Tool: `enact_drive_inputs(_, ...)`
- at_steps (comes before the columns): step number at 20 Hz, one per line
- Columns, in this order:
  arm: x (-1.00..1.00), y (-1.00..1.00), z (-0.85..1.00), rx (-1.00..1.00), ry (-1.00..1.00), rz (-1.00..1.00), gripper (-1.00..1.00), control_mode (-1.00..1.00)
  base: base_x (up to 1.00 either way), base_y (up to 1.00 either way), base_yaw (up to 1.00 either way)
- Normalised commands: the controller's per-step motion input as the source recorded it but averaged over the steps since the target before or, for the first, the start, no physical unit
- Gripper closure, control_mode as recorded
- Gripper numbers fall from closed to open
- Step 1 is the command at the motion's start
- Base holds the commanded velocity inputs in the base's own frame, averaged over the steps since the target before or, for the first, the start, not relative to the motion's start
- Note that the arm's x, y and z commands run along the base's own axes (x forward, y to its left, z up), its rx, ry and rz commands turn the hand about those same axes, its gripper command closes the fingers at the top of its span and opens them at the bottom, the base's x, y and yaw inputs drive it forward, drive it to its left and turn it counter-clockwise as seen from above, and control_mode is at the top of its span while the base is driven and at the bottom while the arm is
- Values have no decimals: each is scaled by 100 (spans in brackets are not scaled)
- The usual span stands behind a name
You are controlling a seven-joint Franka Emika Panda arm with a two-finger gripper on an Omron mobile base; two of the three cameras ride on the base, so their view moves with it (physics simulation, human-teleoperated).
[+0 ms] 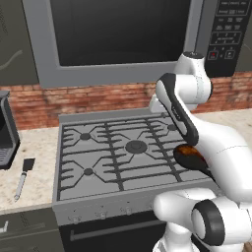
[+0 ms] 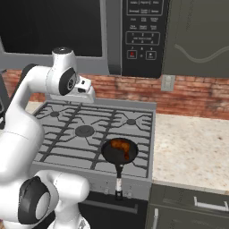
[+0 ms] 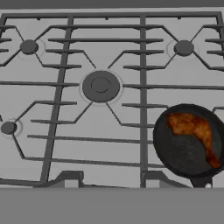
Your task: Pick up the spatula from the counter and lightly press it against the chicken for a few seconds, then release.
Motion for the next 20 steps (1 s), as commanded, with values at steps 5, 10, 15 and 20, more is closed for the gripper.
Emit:
enact_drive_inputs(5, -8, 11, -4, 1, 0, 0, -100, -100, 0, 0, 0)
enact_drive_inputs(10, -27, 22, -20, 1, -1, 0, -100, -100, 0, 0, 0)
enact_drive_inputs(15, -15, 26, -7, 2, 0, 0, -100, -100, 0, 0, 0)
enact_drive_inputs(20, -12, 41, -1, 1, 0, 0, -100, -100, 0, 0, 0)
